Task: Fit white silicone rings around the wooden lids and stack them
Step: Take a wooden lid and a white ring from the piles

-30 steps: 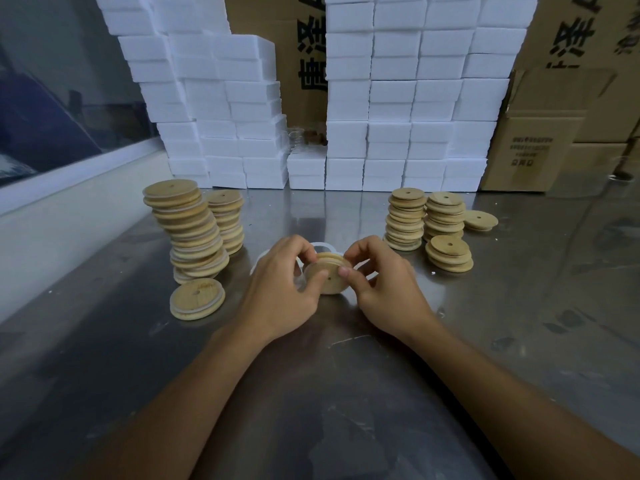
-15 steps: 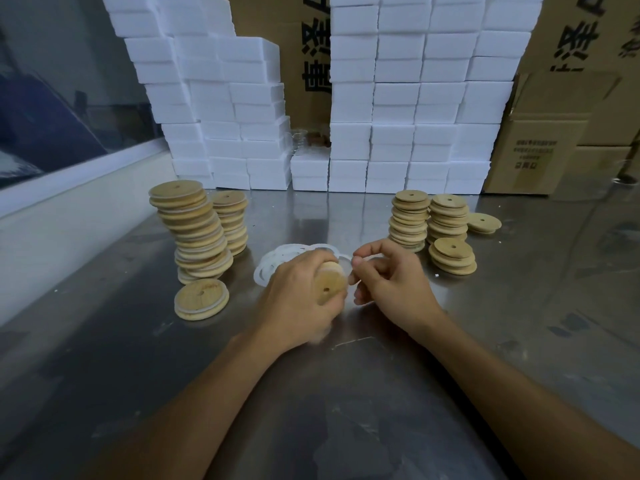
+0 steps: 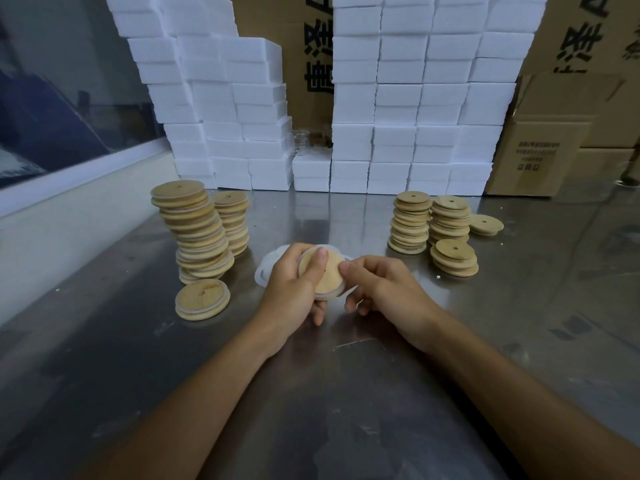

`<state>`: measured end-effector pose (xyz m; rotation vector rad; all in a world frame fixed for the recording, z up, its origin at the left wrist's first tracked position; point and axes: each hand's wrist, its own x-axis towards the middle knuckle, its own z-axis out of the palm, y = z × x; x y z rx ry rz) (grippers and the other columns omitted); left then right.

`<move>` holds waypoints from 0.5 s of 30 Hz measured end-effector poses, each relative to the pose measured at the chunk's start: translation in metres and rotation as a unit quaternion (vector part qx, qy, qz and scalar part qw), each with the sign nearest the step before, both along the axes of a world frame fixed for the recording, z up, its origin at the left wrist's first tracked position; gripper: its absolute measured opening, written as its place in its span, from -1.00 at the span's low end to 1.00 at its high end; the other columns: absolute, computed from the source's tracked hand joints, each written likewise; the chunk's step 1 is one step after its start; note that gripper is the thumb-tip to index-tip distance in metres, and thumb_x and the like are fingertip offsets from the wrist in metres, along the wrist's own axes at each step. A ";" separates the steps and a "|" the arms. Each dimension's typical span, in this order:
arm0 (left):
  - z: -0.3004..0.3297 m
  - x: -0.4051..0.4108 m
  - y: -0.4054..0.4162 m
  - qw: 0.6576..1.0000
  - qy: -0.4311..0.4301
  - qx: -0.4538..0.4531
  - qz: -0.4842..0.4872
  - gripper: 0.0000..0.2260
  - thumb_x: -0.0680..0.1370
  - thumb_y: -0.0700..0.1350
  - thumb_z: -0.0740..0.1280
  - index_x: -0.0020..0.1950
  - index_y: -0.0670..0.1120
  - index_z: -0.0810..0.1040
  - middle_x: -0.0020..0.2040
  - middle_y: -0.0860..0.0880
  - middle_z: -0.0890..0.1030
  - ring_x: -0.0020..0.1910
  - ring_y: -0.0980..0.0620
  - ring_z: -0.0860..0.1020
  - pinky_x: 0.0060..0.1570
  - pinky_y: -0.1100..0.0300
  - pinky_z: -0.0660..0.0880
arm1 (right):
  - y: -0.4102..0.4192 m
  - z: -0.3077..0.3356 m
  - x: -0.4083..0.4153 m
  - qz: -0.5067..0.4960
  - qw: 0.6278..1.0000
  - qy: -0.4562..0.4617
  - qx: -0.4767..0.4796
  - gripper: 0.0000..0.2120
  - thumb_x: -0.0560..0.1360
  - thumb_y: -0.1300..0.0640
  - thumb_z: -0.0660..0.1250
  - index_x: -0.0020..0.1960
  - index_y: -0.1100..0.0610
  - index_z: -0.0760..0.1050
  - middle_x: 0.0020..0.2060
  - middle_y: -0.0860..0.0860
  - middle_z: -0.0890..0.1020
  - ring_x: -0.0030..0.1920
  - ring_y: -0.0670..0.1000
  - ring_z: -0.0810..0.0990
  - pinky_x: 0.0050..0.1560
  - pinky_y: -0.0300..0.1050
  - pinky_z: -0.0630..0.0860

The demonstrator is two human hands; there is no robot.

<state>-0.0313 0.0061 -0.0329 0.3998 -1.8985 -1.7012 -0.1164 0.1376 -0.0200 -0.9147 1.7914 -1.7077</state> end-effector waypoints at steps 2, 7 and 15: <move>-0.001 0.000 -0.001 1.000 -0.004 0.005 -0.005 -0.83 0.63 0.02 0.26 0.07 -0.07 0.51 -0.39 -0.15 0.52 -0.46 -0.14 0.41 -0.59 0.19 0.35 | 0.000 -0.001 -0.001 -0.016 1.000 -0.019 -0.014 -0.77 0.60 0.09 0.32 -0.11 0.24 0.57 -0.27 0.08 0.61 -0.38 -0.04 0.54 -0.39 -0.26 0.44; -0.001 -0.001 -0.004 0.999 0.003 0.037 0.032 -0.84 0.63 -0.06 0.29 0.09 -0.15 0.50 -0.38 -0.19 0.51 -0.46 -0.16 0.39 -0.61 0.21 0.30 | -0.002 -0.003 -0.002 -0.055 0.998 -0.031 -0.021 -0.78 0.54 0.07 0.40 -0.03 0.25 0.62 -0.24 0.10 0.67 -0.35 -0.05 0.56 -0.34 -0.24 0.48; 0.001 -0.004 -0.004 0.989 0.045 0.117 0.076 -0.75 0.66 0.02 0.18 -0.02 -0.14 0.49 -0.37 -0.06 0.54 -0.56 -0.04 0.47 -0.63 0.21 0.34 | -0.003 0.007 0.000 -0.101 0.989 -0.105 -0.041 -0.76 0.53 0.13 0.41 0.01 0.33 0.60 -0.22 0.10 0.64 -0.35 -0.05 0.55 -0.36 -0.22 0.46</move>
